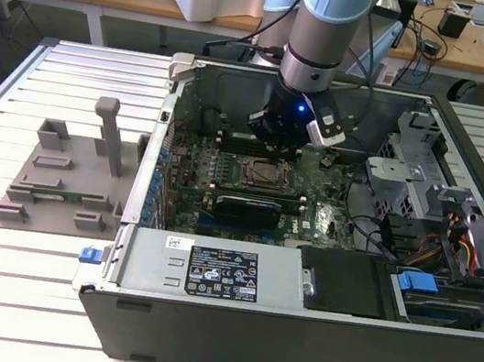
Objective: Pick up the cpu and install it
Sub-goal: 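Install the first cpu locking lever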
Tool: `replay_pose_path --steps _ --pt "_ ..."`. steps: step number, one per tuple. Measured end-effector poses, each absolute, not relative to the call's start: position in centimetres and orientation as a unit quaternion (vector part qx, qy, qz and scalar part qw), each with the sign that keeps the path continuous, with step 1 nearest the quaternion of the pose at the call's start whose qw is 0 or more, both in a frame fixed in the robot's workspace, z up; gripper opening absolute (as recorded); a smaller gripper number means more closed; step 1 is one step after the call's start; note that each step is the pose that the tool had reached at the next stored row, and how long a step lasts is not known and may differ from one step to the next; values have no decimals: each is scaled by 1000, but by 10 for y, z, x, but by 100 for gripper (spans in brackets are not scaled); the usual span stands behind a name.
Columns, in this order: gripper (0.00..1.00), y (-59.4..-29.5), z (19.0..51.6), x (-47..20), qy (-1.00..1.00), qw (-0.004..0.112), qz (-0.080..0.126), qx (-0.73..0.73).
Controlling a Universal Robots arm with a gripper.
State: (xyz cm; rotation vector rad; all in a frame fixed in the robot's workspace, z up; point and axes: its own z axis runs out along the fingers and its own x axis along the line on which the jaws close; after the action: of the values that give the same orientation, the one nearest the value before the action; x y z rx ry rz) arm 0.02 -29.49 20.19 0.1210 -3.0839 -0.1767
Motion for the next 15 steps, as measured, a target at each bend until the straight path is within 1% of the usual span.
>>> replay_pose_path --steps 3,4,5,6,8,12,15 --pt "11 -295 205 0 -997 25 -55 39" --pt "11 -295 205 0 -998 25 -52 39" --pt "11 -295 205 0 -998 26 -32 39" --pt "11 -295 205 0 -999 26 -22 38" --pt "11 -295 204 0 -999 27 -18 38" --pt "11 -294 205 1 -999 26 -18 38" --pt "11 -294 215 0 -999 26 -18 38"
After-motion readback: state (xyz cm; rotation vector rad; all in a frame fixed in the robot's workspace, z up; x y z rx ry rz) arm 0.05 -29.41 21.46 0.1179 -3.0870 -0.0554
